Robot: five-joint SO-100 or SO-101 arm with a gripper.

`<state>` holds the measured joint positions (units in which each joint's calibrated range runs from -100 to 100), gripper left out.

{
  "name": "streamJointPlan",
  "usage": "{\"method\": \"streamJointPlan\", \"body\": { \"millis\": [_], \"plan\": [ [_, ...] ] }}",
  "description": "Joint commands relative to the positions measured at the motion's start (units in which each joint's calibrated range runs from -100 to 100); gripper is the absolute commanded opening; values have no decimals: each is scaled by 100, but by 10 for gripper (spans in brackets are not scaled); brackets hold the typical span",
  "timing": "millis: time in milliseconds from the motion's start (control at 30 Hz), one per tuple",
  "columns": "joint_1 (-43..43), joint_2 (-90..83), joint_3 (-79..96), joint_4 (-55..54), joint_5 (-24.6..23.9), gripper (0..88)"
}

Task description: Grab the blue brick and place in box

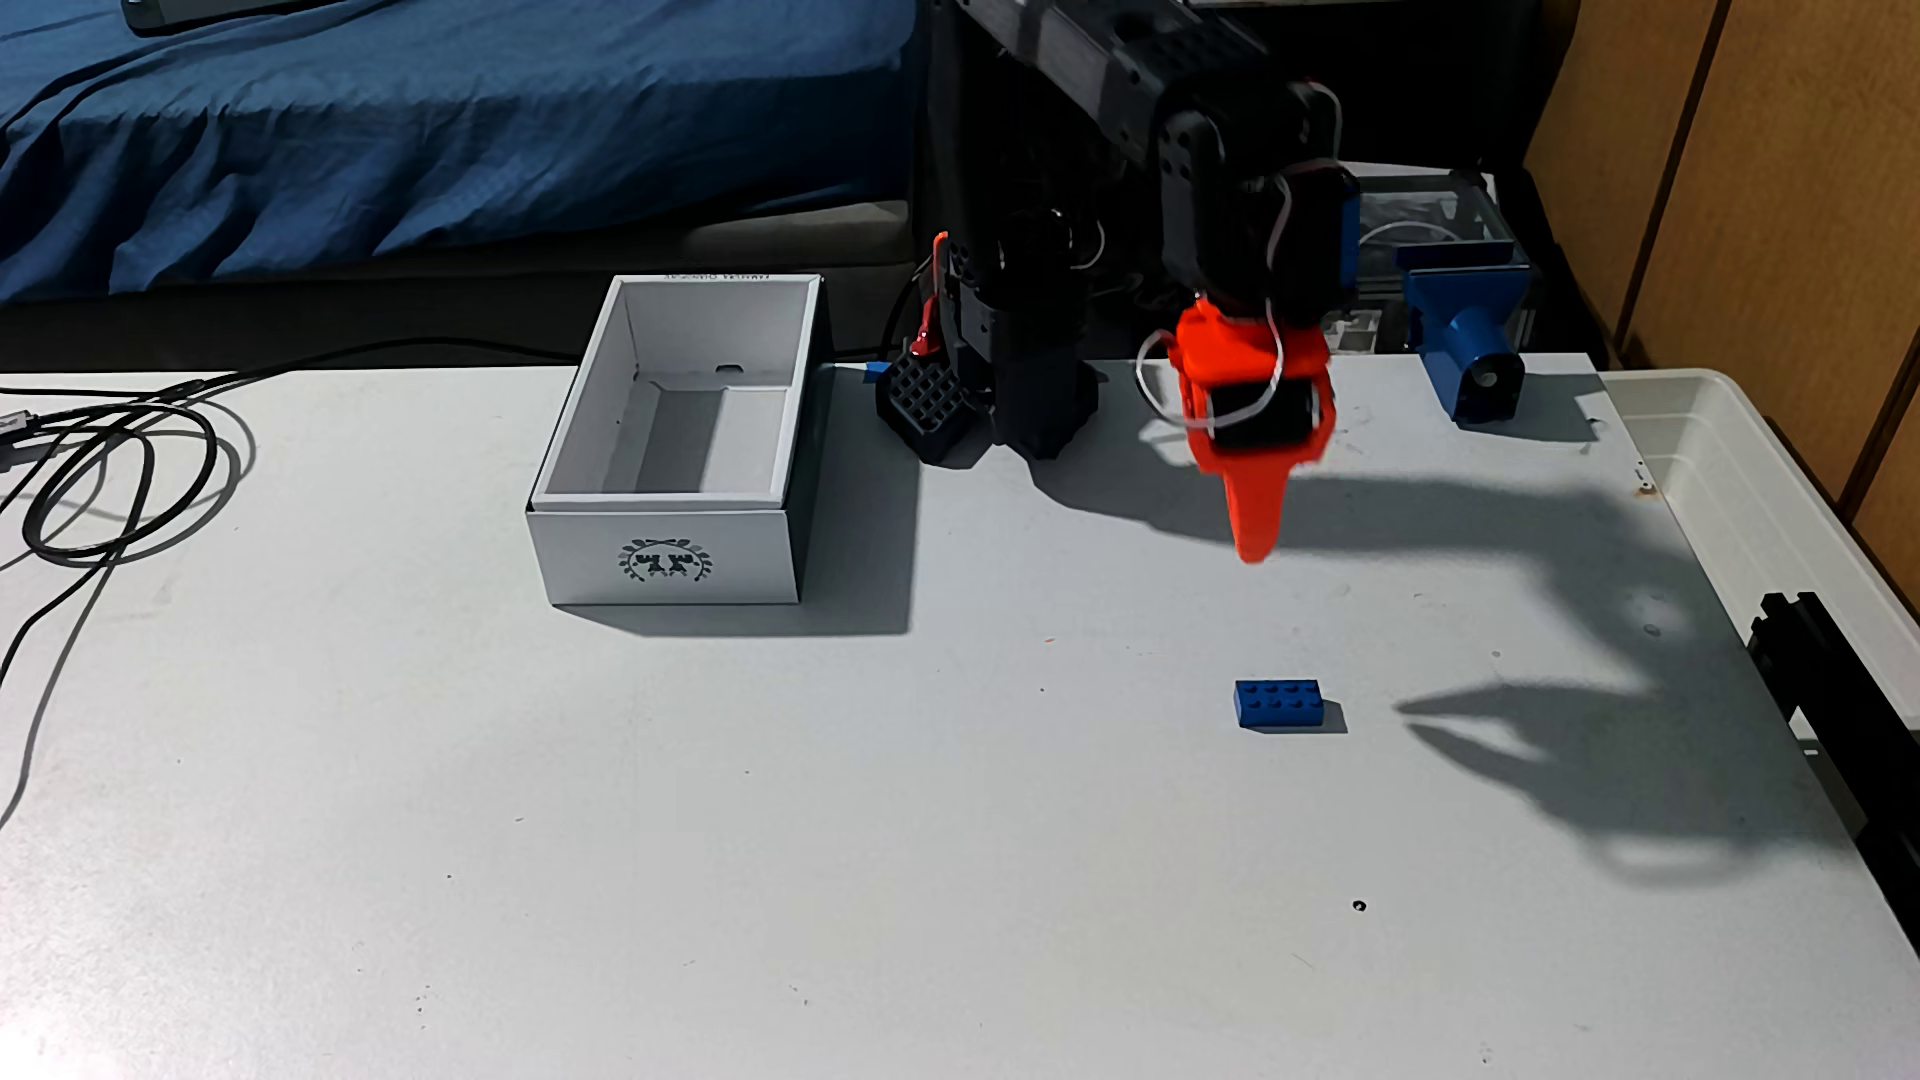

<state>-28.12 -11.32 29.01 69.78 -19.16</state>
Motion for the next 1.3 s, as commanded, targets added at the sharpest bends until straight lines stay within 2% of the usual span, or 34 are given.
{"method": "streamJointPlan", "body": {
  "millis": [0,333,533,867,933,1100,1267],
  "plan": [
    [3,409,-523,31,-34,12],
    [-167,857,-1206,-3,24,9],
    [-175,865,-1215,-55,461,12],
    [-323,1128,-1082,-12,540,18],
    [-346,1246,-1082,-12,540,41],
    [-316,1297,-967,40,540,174],
    [-123,1263,-869,40,535,196]
  ]
}}
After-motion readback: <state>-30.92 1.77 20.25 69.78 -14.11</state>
